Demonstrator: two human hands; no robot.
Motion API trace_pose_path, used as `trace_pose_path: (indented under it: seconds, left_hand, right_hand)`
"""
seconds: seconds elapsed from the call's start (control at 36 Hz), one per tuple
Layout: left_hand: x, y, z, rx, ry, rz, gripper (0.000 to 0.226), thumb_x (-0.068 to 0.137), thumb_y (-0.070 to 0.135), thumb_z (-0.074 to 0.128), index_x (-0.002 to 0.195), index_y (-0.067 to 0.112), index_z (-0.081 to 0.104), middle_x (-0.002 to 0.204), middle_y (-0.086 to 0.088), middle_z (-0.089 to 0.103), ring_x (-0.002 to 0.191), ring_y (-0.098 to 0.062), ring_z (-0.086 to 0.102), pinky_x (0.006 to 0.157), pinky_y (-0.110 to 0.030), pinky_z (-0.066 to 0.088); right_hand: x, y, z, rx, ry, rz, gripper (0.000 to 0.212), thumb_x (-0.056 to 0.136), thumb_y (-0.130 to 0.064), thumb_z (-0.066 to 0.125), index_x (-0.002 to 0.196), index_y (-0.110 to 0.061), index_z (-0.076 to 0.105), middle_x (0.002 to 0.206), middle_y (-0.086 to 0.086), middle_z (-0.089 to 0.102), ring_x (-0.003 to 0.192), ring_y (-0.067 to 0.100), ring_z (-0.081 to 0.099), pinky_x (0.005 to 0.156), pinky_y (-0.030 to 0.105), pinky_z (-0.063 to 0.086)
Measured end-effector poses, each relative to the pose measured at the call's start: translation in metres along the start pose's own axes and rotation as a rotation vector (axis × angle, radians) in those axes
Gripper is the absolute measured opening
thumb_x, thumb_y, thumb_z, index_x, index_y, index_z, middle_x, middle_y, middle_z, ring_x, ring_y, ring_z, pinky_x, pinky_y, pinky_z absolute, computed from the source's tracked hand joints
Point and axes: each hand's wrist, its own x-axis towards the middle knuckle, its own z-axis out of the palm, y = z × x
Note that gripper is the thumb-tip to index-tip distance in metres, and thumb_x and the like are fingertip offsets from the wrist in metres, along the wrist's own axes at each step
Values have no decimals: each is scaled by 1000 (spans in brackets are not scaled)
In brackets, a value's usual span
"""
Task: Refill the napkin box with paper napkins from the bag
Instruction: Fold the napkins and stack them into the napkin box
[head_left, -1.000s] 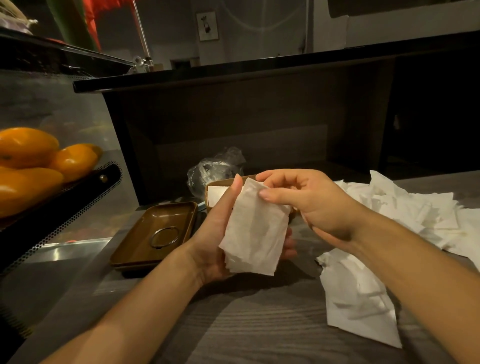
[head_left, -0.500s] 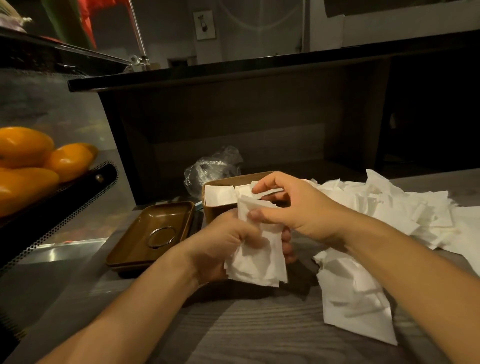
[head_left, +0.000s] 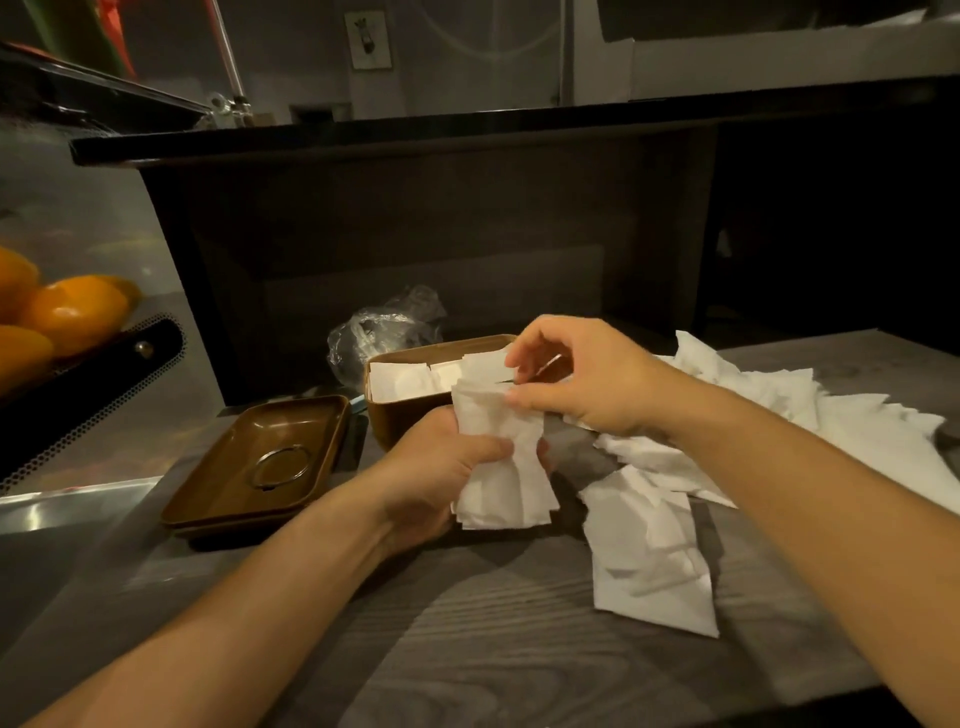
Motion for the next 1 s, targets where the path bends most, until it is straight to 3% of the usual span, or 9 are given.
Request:
trace_pose_path:
  seconds: [0.08, 0.14, 0.19, 0.36, 0.44, 0.58, 0.75, 0.92, 1.0]
  left_hand:
    - [-1, -1, 1, 16, 47, 7, 38, 100, 0, 50, 134, 17, 55, 112, -6, 75, 104, -23, 72, 95, -50, 55]
    - [-1, -2, 0, 4, 79, 20, 43, 100, -1, 46, 140, 17, 50, 121, -9, 71, 113, -28, 68, 102, -54, 50]
    - [-1, -2, 0, -39, 75, 41, 40, 102, -1, 40, 134, 20, 49, 113, -9, 75, 105, -27, 72, 92, -49, 56]
    - [-2, -6, 2, -18, 96, 44, 48, 103, 0, 39, 148, 17, 41, 108, -9, 77, 97, -27, 75, 96, -53, 54]
    - [-3, -7, 3, 40, 109, 51, 49, 103, 0, 40, 149, 18, 40, 108, -8, 76, 94, -24, 76, 87, -46, 57]
    - [-1, -8, 0, 74, 136, 45, 49, 104, 2, 41, 149, 21, 38, 110, -5, 75, 94, -22, 75, 77, -38, 57]
    - [2, -9, -6, 91, 162, 37, 49, 103, 3, 43, 148, 22, 36, 121, -7, 70, 100, -24, 73, 87, -43, 56]
    - [5, -11, -6, 122, 185, 42, 49, 102, 2, 45, 147, 21, 39, 116, -3, 71, 98, -19, 70, 85, -41, 57]
    - [8, -12, -8, 157, 194, 17, 53, 101, 5, 48, 150, 20, 38, 133, -7, 63, 116, -28, 62, 104, -53, 49]
  right_hand:
    - [-11, -1, -22, -146, -47, 54, 12, 87, -33, 79, 88, -27, 69, 92, -8, 69, 86, 11, 67, 81, 31, 60]
    - [-24, -3, -37, -285, -272, 76, 6, 88, -34, 77, 85, -31, 73, 89, -12, 70, 85, 7, 67, 83, 31, 59]
    - [-40, -6, -47, -420, -497, 122, 6, 89, -41, 74, 92, -36, 72, 95, -16, 70, 89, 3, 65, 85, 27, 55]
    - [-72, -4, -48, -517, -559, 300, 59, 75, -65, 76, 124, -42, 53, 121, -15, 55, 96, 5, 57, 83, 24, 50]
    - [-83, -2, -41, -501, -617, 270, 70, 71, -55, 86, 129, -48, 48, 128, -13, 53, 106, 8, 56, 97, 33, 51]
    - [-86, 3, -31, -479, -427, 125, 56, 89, -33, 76, 139, -38, 50, 128, -19, 47, 93, -5, 51, 83, 15, 43]
    - [-80, 11, -31, -397, -250, 40, 17, 92, -22, 70, 102, -35, 65, 104, -19, 61, 92, 0, 56, 78, 13, 45]
    - [-65, 12, -36, 82, -41, 139, 23, 88, -22, 77, 104, -30, 63, 98, -10, 68, 87, 7, 66, 63, 15, 50]
    - [-62, 15, -36, -68, -70, 185, 32, 86, -26, 79, 111, -34, 61, 107, -12, 62, 91, 9, 63, 67, 16, 50]
